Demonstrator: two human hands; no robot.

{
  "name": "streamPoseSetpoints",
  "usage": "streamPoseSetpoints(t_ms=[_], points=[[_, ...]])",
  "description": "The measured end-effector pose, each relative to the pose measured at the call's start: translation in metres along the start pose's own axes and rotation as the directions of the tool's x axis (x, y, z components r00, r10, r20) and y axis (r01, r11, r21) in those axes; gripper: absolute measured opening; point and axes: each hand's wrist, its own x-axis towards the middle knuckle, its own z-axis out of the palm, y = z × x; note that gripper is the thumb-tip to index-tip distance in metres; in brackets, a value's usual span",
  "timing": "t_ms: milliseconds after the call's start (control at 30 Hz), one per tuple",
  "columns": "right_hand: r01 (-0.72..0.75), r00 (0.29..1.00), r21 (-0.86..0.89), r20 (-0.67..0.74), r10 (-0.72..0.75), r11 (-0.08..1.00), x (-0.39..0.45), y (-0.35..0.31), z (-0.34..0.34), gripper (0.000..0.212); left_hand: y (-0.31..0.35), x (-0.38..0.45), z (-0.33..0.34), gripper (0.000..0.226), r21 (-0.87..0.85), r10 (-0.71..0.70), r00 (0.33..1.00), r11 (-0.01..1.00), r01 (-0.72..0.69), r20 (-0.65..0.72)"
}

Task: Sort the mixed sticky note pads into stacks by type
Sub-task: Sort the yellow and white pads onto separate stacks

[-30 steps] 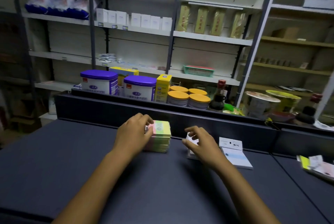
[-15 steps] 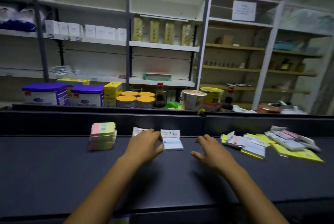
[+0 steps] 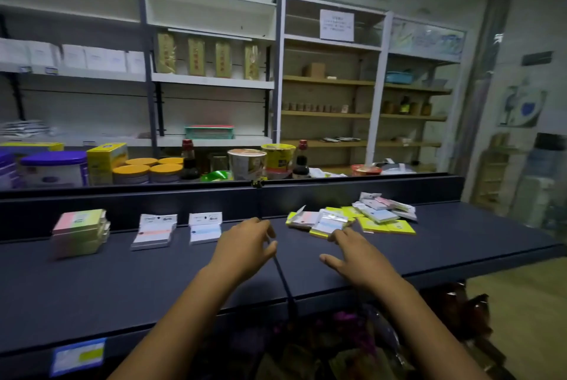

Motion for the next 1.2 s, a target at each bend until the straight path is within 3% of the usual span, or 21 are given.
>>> streamPoseSetpoints(t_ms=[367, 733, 1200], points=[[-0.123, 0.992, 0.012, -0.033, 0.123, 0.992, -0.004, 0.085, -0.023, 0.052, 0.074, 0.058, 0.043, 0.021, -0.074, 0.066, 0.998, 0.995, -0.065, 0.008], [-0.188, 0.981, -0.013, -0.053, 0.187, 0.982, 0.054, 0.162, -0.021, 0.048, 0.096, 0.148, 0.106, 0.024, -0.113, 0.122, 0.992, 0.986, -0.119, 0.015], [-0.254, 0.964, 0.008, -0.077, 0.254, 0.967, 0.094, 0.243, -0.025, 0.046, 0.141, 0.230, 0.171, 0.026, -0.116, 0.103, 0.986, 0.989, -0.088, 0.135]])
